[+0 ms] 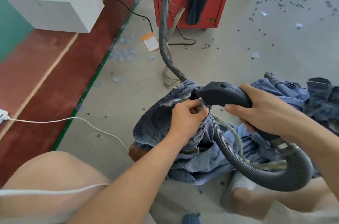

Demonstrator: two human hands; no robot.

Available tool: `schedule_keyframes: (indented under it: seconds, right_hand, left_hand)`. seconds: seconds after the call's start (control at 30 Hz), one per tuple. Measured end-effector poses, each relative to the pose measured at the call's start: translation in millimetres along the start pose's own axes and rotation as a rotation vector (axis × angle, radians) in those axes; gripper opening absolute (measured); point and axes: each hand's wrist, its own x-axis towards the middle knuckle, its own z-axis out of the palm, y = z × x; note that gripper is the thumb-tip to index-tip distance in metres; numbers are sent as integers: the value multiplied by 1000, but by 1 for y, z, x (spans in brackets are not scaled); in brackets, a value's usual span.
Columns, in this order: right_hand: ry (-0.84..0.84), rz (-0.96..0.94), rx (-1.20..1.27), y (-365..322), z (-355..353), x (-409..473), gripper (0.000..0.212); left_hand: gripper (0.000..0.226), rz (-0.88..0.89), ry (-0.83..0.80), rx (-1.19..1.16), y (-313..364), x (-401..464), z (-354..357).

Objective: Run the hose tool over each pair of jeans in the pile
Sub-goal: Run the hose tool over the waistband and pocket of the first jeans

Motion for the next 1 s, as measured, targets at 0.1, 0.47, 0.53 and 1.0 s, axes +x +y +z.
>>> schedule_keyframes:
  seconds: [0.1,0.47,0.53,1.0]
  right_hand:
    - [108,27,-17,-3,6,13,20]
    - [-112,81,228,-7,-4,14,12]
    - [-60,135,323,-7,-7,21,14]
    - [60,104,248,-16,-10,29,13]
  left_hand:
    - [5,54,14,102,-6,-2,4]
    - [9,80,-3,129,-9,-4,-1]
    - [11,87,-13,182,-11,-5,-2]
    - [41,79,-127,176,-5,-13,-6]
